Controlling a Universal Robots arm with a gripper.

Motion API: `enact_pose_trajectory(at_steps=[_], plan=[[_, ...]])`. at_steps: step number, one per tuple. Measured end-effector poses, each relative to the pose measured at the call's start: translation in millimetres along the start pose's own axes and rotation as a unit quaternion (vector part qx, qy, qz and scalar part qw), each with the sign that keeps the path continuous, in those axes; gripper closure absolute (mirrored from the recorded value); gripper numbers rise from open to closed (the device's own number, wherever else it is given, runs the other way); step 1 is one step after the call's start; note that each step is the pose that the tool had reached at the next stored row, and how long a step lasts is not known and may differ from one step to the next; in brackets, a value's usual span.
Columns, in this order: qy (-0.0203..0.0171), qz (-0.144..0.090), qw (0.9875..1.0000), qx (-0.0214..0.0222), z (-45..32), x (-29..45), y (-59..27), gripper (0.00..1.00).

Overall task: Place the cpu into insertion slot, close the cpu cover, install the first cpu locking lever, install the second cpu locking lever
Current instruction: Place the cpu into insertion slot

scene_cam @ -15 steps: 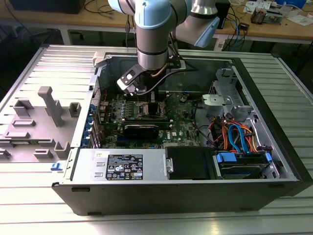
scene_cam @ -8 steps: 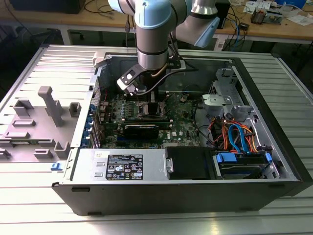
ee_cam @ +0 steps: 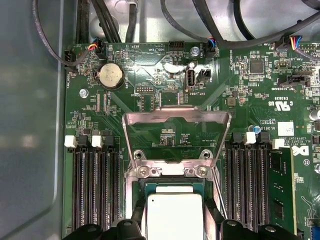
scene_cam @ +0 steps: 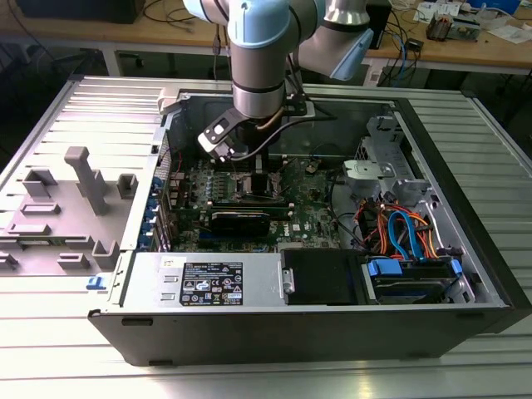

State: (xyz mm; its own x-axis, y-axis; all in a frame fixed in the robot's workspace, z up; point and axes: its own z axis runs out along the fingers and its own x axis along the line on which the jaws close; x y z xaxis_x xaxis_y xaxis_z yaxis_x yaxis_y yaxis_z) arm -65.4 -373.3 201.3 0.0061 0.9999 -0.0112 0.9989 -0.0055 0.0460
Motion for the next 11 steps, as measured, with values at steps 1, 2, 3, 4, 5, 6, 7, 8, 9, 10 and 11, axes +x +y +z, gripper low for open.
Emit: enact_pose_trajectory(at_steps=[1, 2, 3, 4, 5, 6, 7, 8, 9, 10, 11], plan=[[0.0001, 0.0, 1.0, 0.0, 0.2, 0.0, 0.0, 0.45], [0.0, 0.0, 1.0, 0.0, 0.3, 0.0, 0.0, 0.45], [0.0001, 0.0, 1.0, 0.0, 0.6, 0.0, -0.1, 0.45], [0.0, 0.0, 1.0, 0.0, 0.8, 0.0, 0.0, 0.45], [0.0, 0.0, 1.0, 0.0, 1.0, 0.1, 0.0, 0.45], [0.0, 0.0, 1.0, 0.0, 1.2, 0.1, 0.1, 0.45], [0.0, 0.0, 1.0, 0.0, 1.3, 0.1, 0.2, 0.45], [0.0001, 0.0, 1.0, 0.0, 1.4, 0.1, 0.4, 0.45], [0.0001, 0.0, 1.0, 0.0001, 1.5, 0.1, 1.0, 0.45], [0.0, 0.0, 1.0, 0.0, 1.5, 0.1, 1.1, 0.45], [0.0, 0.0, 1.0, 0.0, 1.5, 0.1, 1.2, 0.45]])
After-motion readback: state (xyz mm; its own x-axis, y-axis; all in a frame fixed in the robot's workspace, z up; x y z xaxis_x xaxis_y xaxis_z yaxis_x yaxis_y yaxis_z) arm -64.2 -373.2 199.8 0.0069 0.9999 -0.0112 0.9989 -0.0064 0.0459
